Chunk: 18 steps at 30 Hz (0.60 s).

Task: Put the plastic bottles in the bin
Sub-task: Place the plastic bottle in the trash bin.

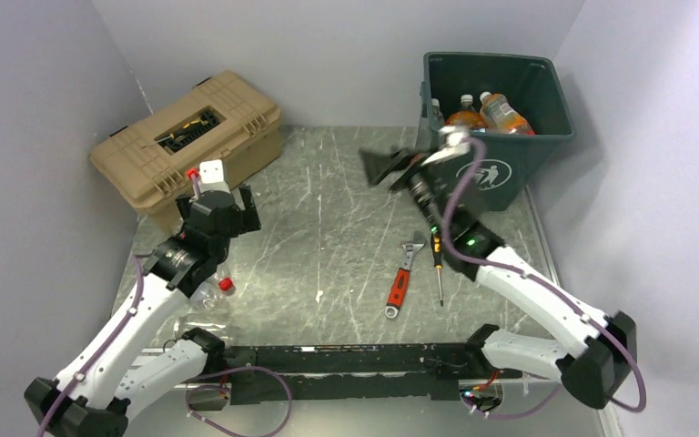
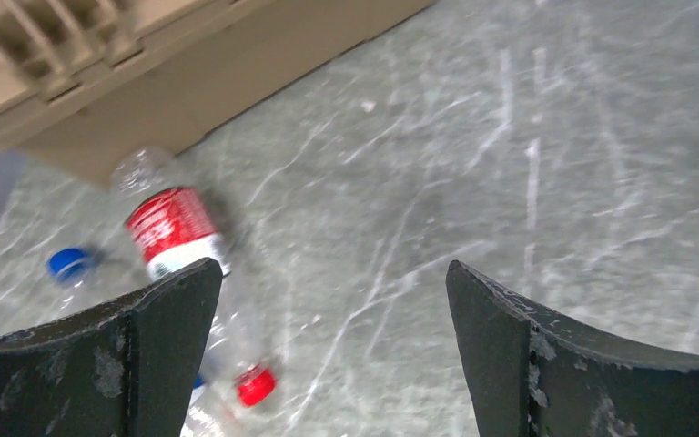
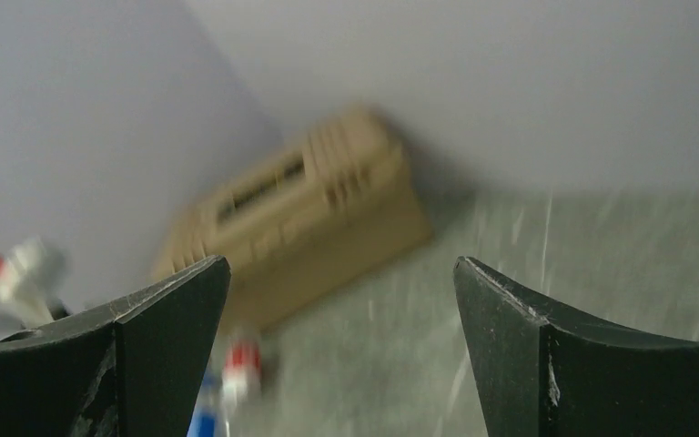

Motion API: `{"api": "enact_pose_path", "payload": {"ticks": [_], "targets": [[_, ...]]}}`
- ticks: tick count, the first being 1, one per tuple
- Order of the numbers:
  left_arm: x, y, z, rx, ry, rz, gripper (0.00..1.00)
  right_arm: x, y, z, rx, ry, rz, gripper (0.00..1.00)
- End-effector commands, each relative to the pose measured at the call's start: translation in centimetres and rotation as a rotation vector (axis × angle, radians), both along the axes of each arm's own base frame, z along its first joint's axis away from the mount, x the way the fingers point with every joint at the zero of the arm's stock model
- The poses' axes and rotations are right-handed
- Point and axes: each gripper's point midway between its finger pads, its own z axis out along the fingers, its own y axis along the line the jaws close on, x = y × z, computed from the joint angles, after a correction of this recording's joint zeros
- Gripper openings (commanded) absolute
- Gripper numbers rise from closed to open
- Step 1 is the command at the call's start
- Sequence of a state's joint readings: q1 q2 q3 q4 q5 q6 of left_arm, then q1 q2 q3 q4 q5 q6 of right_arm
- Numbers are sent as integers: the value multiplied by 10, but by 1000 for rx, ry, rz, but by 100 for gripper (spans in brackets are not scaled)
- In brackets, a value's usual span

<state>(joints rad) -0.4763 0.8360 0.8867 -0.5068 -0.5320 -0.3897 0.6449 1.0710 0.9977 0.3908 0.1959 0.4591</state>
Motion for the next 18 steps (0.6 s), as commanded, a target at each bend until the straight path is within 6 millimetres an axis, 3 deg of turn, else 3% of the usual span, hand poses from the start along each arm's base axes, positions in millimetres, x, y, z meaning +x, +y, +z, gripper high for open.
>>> {"api": "enact_pose_path", "payload": {"ticks": [1, 4, 7, 11, 18], "targets": [[-20, 38, -23, 94, 150, 205, 100, -18, 46, -105, -74, 186, 95, 98], [-25, 48, -57, 45, 299, 225, 99, -36, 67, -159, -111, 268, 160, 98], [-22, 62, -84, -20, 398, 261, 99, -48, 80, -194, -115, 327, 210, 98], [-11, 71, -96, -49, 453, 301, 99, -65, 97, -216, -117, 363, 292, 98], [17, 69, -125, -131, 524, 365, 99, -95, 118, -230, -110, 372, 410, 98]]}}
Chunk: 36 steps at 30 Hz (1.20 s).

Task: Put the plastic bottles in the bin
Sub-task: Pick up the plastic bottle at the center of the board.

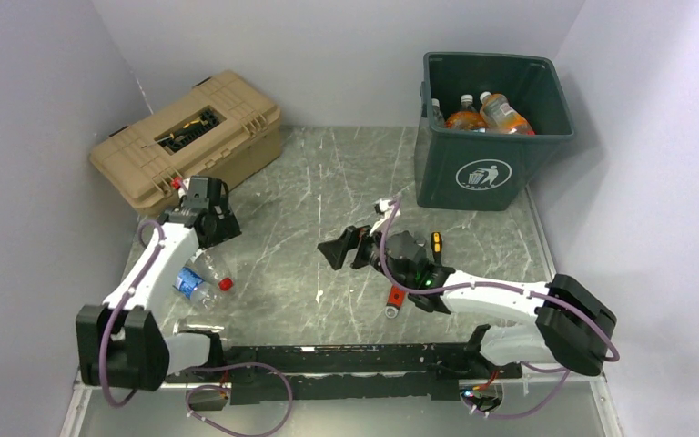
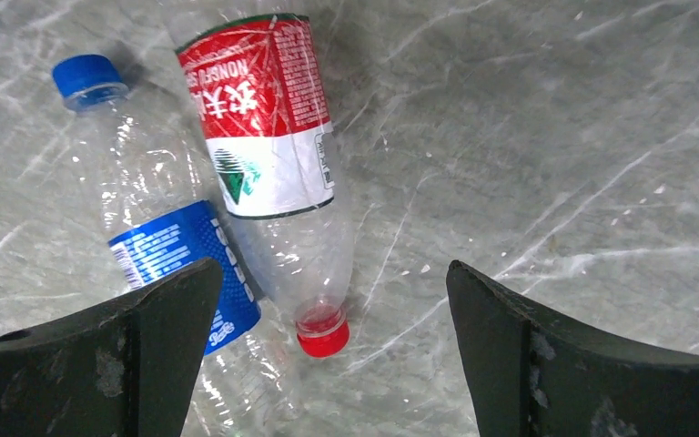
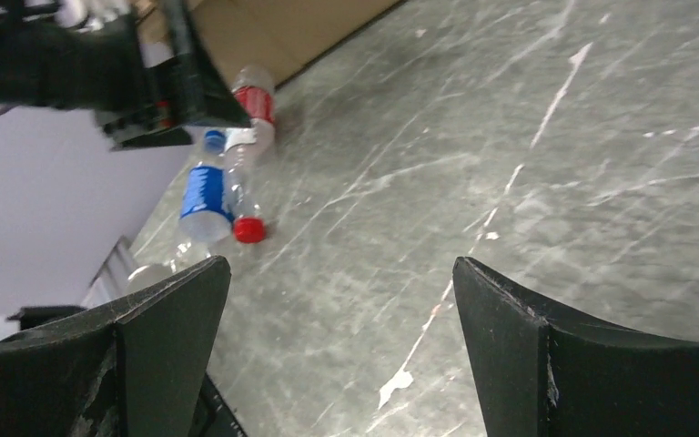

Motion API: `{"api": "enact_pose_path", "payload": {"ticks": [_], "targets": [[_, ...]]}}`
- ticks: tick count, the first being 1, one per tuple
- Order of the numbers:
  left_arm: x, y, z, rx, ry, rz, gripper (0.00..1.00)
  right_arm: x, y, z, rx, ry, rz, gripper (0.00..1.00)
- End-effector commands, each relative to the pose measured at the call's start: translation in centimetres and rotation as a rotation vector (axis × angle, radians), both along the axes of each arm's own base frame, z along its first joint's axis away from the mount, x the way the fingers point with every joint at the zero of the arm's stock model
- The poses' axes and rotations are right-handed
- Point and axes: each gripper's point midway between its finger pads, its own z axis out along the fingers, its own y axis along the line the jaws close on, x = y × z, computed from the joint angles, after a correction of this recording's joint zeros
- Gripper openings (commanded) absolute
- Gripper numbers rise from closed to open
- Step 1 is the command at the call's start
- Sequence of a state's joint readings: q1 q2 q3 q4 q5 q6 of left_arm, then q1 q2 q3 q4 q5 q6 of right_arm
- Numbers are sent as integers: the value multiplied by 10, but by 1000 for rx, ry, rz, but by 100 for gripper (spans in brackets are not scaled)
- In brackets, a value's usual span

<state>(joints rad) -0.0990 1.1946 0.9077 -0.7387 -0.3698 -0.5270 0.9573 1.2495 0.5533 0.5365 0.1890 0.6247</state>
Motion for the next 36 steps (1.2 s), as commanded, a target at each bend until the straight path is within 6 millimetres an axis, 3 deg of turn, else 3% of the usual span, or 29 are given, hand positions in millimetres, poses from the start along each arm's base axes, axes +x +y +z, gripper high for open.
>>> {"api": "enact_pose_path", "payload": {"ticks": [1, 6, 12, 25, 30, 36], "targets": [[26, -5, -2, -53, -25, 68, 99, -17, 14, 18, 123, -25, 72, 98], [35, 5, -19, -9, 4, 106, 99, -29, 15, 15, 138, -14, 110, 98], [29, 16, -46, -1, 70, 175, 97, -36, 10, 12, 142, -12, 124, 97], [20, 6, -91, -83, 145, 227, 81, -38, 6, 14, 145, -24, 124, 97], [20, -2, -94, -107, 135, 203, 71, -36, 4, 13, 137, -27, 111, 97], [21, -23, -81, -117, 98, 130, 61, -36, 2, 17, 130, -33, 104, 97]]}}
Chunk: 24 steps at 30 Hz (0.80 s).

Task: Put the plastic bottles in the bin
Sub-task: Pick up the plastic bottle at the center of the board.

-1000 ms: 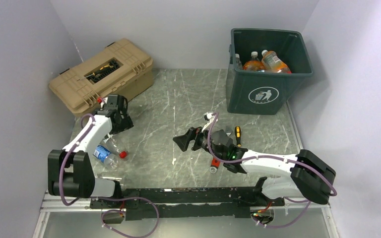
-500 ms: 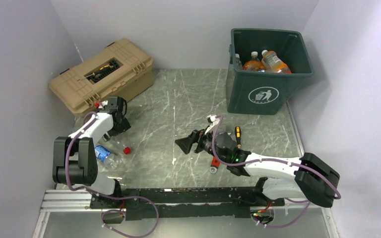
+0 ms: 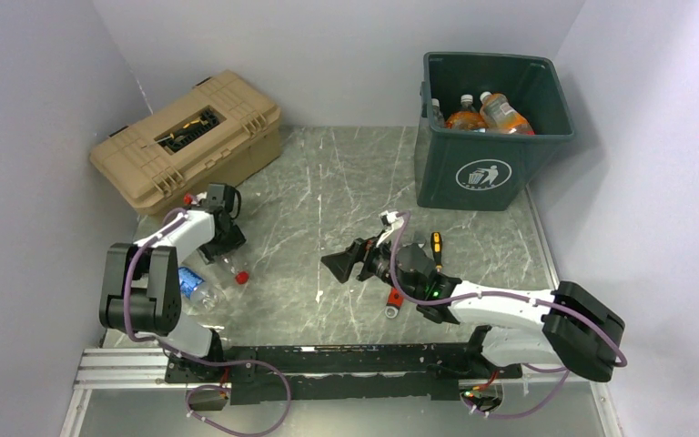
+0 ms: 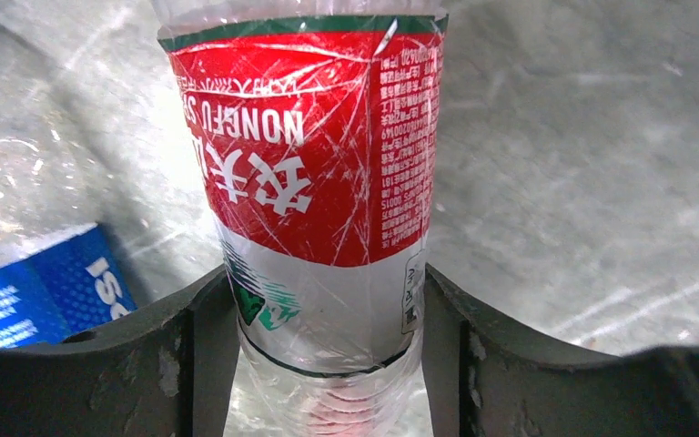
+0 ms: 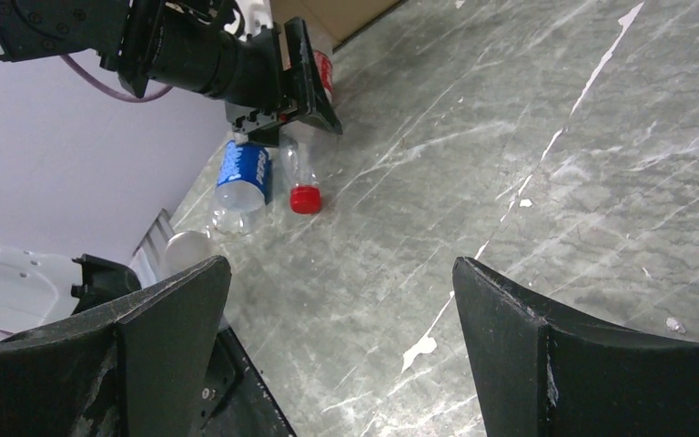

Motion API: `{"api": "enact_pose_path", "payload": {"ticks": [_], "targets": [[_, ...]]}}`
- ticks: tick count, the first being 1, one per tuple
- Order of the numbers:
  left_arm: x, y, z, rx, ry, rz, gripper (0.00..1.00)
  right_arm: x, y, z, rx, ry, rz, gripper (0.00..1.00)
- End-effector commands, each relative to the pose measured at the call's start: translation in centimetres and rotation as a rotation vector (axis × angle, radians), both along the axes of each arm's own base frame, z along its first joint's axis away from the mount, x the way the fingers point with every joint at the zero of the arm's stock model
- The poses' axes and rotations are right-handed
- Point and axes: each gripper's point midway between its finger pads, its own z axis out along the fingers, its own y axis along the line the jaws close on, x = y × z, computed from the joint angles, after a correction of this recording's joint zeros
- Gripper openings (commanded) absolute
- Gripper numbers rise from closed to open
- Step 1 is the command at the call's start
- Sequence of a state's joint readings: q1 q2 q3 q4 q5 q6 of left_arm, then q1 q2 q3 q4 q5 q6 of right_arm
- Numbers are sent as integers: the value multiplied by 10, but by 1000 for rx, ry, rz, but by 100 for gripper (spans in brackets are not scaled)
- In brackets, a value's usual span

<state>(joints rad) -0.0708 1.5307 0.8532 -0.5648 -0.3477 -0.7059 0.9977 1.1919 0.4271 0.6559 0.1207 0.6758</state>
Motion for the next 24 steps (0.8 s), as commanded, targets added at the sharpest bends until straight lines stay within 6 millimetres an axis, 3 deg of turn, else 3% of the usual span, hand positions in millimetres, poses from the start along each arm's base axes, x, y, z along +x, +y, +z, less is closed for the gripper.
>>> {"api": "enact_pose_path", "payload": {"ticks": [1, 7, 11, 16, 24], "targets": [[6, -26, 18, -35, -77, -56, 60, -1, 0, 26, 51, -51, 0, 97], [11, -77, 76, -72, -243, -203, 54, -4, -8, 48, 56, -86, -2, 97], [11, -124, 138, -148, -432, -376, 48, -12, -21, 75, 32, -173, 17, 97], [3, -159, 212, -293, -698, -570, 47, -31, -33, 95, -25, -267, 98, 98], [-34, -216, 314, -488, -1160, -1034, 54, -77, -5, 119, 59, -317, 403, 97]]}}
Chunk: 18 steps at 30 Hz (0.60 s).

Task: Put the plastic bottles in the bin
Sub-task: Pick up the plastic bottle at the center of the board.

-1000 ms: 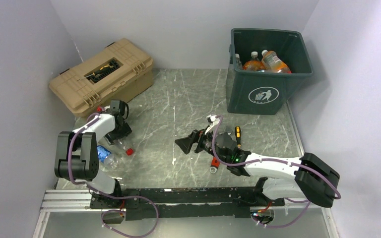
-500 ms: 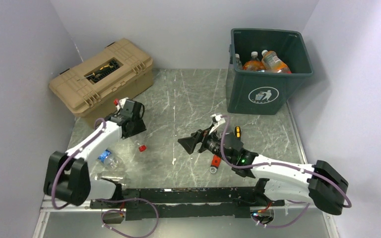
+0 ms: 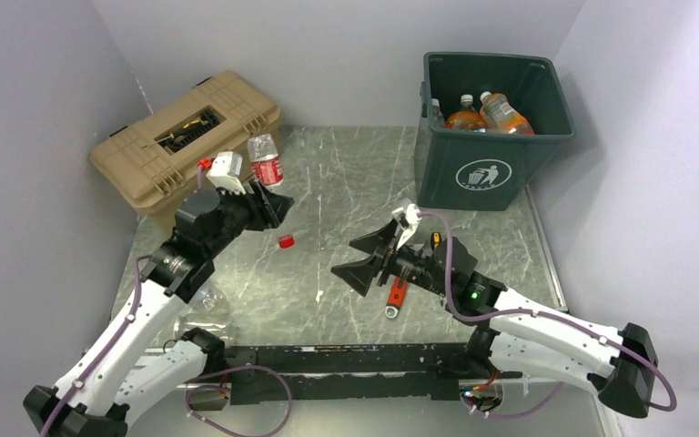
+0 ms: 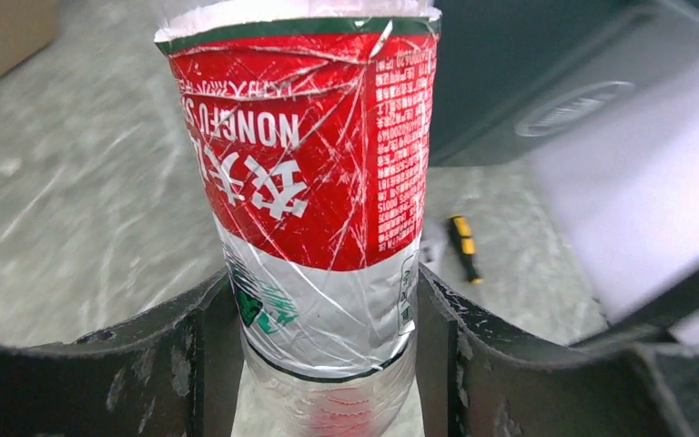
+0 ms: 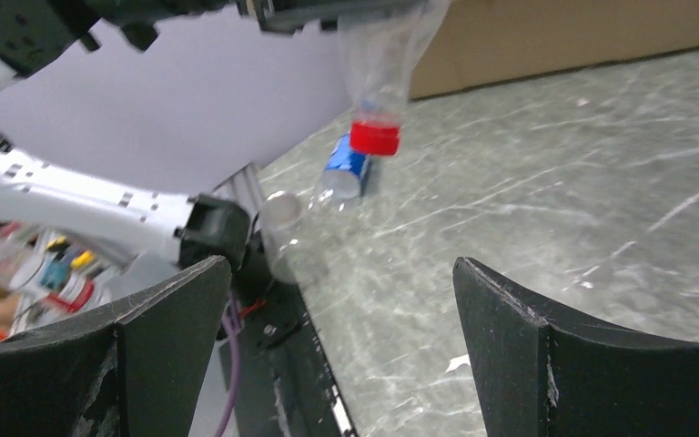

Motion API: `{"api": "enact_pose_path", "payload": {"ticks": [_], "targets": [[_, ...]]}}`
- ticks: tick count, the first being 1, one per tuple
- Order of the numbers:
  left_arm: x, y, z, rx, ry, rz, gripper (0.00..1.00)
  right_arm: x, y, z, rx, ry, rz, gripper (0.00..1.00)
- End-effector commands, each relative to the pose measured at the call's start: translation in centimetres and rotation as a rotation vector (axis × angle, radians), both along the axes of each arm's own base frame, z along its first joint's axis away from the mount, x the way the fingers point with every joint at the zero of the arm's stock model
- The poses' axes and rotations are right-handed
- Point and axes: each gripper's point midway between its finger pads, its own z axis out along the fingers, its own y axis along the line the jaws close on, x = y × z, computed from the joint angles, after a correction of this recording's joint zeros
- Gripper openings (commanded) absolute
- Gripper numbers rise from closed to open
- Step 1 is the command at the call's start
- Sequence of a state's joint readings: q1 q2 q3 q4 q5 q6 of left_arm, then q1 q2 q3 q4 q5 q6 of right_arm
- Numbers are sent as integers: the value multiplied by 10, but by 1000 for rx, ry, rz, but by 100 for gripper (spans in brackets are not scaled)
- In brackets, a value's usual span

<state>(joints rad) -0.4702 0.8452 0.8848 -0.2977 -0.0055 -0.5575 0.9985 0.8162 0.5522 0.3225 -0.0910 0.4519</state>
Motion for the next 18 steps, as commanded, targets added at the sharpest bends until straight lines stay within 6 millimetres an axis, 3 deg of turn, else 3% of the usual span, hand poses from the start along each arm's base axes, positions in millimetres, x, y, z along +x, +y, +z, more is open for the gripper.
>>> {"api": "enact_pose_path", "payload": {"ticks": [1, 7, 10, 14, 18], "targets": [[-23, -40, 66, -100, -338, -301, 54, -28, 23, 15, 29, -35, 205, 97], [-57, -59, 107, -159, -499, -503, 53, -35, 47, 19, 80, -39, 283, 100], [-71, -59, 109, -238, -521, -530, 53, -39, 61, 21, 114, -59, 293, 100], [-78, -44, 107, -318, -538, -447, 51, -45, 74, 29, 149, -127, 245, 100], [-91, -38, 113, -376, -533, -441, 52, -27, 79, 42, 193, -144, 121, 98]]}}
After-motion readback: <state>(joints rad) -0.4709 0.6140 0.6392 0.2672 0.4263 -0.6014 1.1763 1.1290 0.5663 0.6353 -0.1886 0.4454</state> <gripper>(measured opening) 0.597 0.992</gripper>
